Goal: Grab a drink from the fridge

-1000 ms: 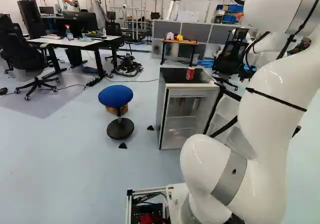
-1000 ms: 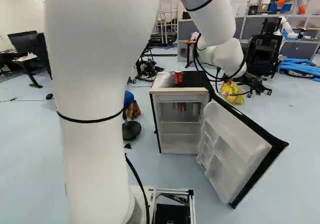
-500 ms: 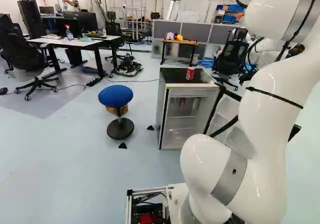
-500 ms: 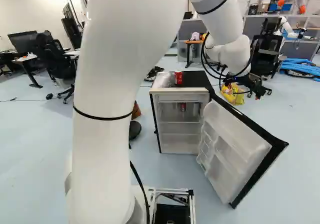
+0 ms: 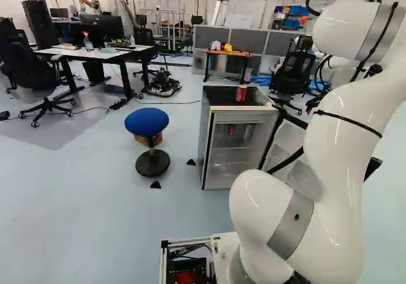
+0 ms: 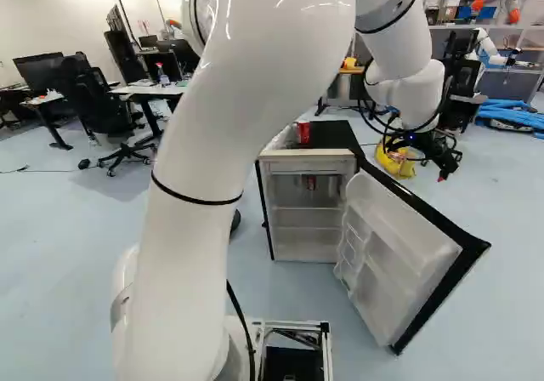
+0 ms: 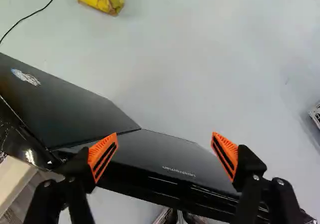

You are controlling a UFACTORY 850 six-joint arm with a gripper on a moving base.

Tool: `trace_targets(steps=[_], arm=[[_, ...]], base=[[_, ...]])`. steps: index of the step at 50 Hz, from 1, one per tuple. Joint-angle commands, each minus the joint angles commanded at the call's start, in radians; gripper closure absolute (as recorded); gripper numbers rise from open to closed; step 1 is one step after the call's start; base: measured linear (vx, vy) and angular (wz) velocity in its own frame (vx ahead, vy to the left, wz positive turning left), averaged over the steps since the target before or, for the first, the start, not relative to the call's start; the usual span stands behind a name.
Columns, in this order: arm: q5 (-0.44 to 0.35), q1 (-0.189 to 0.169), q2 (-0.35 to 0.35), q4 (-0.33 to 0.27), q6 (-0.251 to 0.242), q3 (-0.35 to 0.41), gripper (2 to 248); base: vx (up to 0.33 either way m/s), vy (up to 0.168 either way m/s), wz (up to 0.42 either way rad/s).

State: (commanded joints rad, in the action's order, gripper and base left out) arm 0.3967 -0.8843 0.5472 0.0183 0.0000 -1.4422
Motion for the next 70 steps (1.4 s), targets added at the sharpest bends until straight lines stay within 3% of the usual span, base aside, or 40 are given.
trace_targets(steps=[18,56,70], arm=[[0.072,-0.031,0.059,0.014,0.0,-0.082,3],[0.356,-0.082,0.204,0.025,0.0,-0.266,3],[0.362,-0.093,0.263,0.025,0.0,-0.314,3]], base=[[0.0,0.0,0.0],[0.0,0.0,0.0],[0.0,0.0,0.0]])
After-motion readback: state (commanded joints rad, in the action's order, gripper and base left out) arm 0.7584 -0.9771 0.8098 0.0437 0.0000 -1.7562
